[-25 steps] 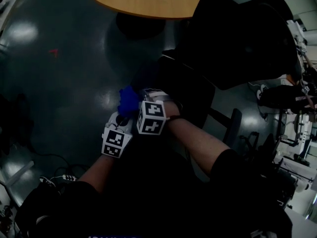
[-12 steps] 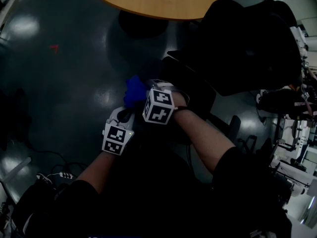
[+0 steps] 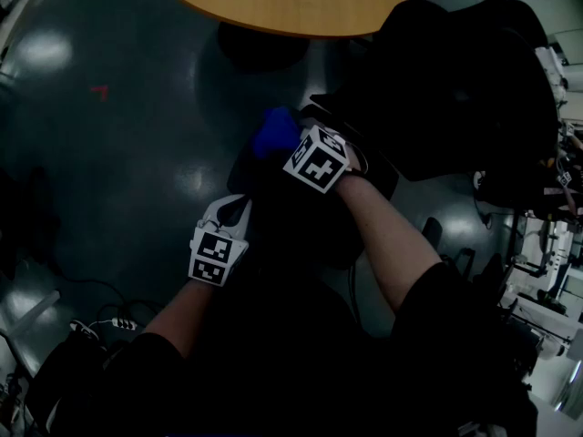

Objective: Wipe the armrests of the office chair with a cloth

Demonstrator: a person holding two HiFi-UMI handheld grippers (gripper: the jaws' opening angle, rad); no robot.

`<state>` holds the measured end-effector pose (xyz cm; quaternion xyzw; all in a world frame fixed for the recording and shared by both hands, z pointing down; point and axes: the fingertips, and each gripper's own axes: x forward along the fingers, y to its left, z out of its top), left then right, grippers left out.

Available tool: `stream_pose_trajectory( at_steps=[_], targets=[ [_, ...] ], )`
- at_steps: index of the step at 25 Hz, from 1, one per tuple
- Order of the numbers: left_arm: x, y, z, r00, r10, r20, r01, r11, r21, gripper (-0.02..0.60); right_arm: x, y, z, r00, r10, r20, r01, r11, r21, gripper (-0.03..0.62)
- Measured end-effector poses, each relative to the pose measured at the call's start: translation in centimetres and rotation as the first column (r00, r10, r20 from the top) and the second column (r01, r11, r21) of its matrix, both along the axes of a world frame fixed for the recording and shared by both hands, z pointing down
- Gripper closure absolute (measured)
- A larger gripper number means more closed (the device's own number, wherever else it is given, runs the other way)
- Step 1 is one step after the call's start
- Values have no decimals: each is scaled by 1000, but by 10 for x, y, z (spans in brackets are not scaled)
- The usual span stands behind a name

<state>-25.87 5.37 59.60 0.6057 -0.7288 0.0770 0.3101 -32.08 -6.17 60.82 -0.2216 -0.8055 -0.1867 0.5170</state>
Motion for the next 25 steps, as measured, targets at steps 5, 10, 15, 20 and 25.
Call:
stream_pose_trajectory(
  at_steps=[5,10,15,20,25],
  targets=[
    [-3,-9,1,1000,-3,-6,3,1000,-2,571,-3,-23,0,999,29,20,-31,997,68,436],
    [-8,-10,0,1000,-4,-7,4,1000,3,571,-4,-58,1,998,54,21,-57,965,255,437],
    [-10,-13,0,1000,3,-15,-3,1000,16,571,-33,-35,-18,995,-1,102,-22,975,222,437],
    [-1,-14,9,999,29,-39,-30,999,-24,571,-57,45,-12,959,-265,98,239,946,221,437],
    [-17,1,9,996,-58,-73,59,998,9,568,-65,44,0,961,-262,91,238,947,214,439]
  ],
)
